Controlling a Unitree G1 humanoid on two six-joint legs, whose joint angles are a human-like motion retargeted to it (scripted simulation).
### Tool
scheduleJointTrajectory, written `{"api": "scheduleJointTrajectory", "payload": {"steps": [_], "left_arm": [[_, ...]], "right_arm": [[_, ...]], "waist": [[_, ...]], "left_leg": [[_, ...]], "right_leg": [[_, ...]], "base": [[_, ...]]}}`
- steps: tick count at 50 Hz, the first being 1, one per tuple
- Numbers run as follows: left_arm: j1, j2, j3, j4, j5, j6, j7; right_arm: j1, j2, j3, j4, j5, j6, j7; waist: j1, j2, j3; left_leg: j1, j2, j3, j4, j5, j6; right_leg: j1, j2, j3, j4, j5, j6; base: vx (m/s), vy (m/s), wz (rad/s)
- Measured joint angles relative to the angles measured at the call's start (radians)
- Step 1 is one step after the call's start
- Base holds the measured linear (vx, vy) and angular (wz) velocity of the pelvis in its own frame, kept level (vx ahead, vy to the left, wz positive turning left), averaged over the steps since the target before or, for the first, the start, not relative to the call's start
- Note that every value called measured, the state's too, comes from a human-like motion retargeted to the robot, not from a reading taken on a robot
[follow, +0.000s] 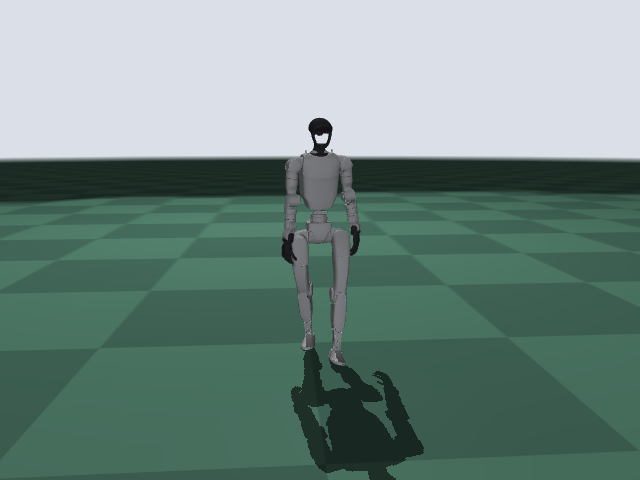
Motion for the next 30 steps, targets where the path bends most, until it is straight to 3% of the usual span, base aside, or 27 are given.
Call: {"api": "scheduleJointTrajectory", "payload": {"steps": [5, 8, 12, 14, 17, 20, 28, 30], "left_arm": [[-0.002, 0.002, 0.036, 0.044, -0.001, 0.024, -0.014], [-0.001, -0.003, 0.071, 0.058, -0.023, 0.031, -0.01], [-0.012, -0.009, 0.09, 0.067, -0.095, 0.027, 0.016], [-0.022, -0.012, 0.085, 0.072, -0.127, 0.027, 0.032], [-0.055, -0.001, 0.057, 0.066, -0.14, 0.026, 0.023], [-0.096, 0.017, 0.011, 0.03, -0.12, 0.026, 0.016], [-0.156, 0.052, -0.04, -0.106, -0.144, -0.026, 0.058], [-0.159, 0.049, -0.036, -0.12, -0.137, -0.028, 0.047]], "right_arm": [[0.052, -0.002, 0.037, -0.107, -0.05, -0.013, 0.016], [0.096, -0.011, 0.033, -0.145, -0.094, -0.008, -0.033], [0.108, -0.032, 0.031, -0.124, -0.082, -0.004, -0.033], [0.109, -0.039, 0.024, -0.106, -0.069, -0.001, -0.005], [0.112, -0.045, 0.016, -0.087, -0.019, -0.006, 0.019], [0.127, -0.042, -0.007, -0.079, 0.017, -0.007, 0.021], [0.151, -0.066, -0.003, -0.028, -0.109, -0.001, 0.092], [0.139, -0.085, -0.003, 0.007, -0.185, 0.021, 0.132]], "waist": [[0.038, -0.038, -0.014], [0.078, -0.062, -0.027], [0.061, -0.036, -0.036], [0.033, -0.008, -0.033], [-0.009, 0.016, -0.027], [-0.059, 0.007, -0.017], [-0.124, -0.084, 0.014], [-0.139, -0.087, 0.013]], "left_leg": [[0.002, -0.035, 0.088, 0.08, 0.072, 0.221], [0.013, -0.037, 0.069, 0.143, 0.015, 0.275], [0.077, 0.029, 0.128, 0.128, -0.024, 0.318], [0.119, 0.07, 0.131, 0.106, -0.032, 0.313], [0.165, 0.117, 0.163, 0.076, -0.045, 0.305], [0.209, 0.107, 0.17, 0.03, -0.049, 0.309], [0.343, 0.0, 0.22, -0.041, -0.103, 0.376], [0.379, -0.012, 0.234, -0.035, -0.126, 0.403]], "right_leg": [[0.036, -0.05, 0.014, 0.037, -0.03, 0.052], [0.017, -0.09, 0.041, 0.131, 0.006, 0.084], [-0.067, -0.094, 0.033, 0.366, 0.218, 0.13], [-0.155, -0.072, 0.041, 0.541, 0.262, 0.123], [-0.262, -0.095, -0.072, 0.704, 0.198, 0.08], [-0.378, -0.076, -0.112, 0.712, 0.109, 0.085], [-0.556, -0.044, -0.078, 0.401, -0.14, -0.017], [-0.559, -0.044, -0.075, 0.368, -0.185, -0.072]], "base": [[0.51, 0.16, -0.52], [0.63, 0.21, -1.02], [0.48, 0.13, -0.52], [0.39, 0.07, -0.38], [0.38, 0.06, -0.33], [0.3, 0.0, 0.07], [0.38, -0.01, -0.25], [0.45, 0.02, -0.09]]}}
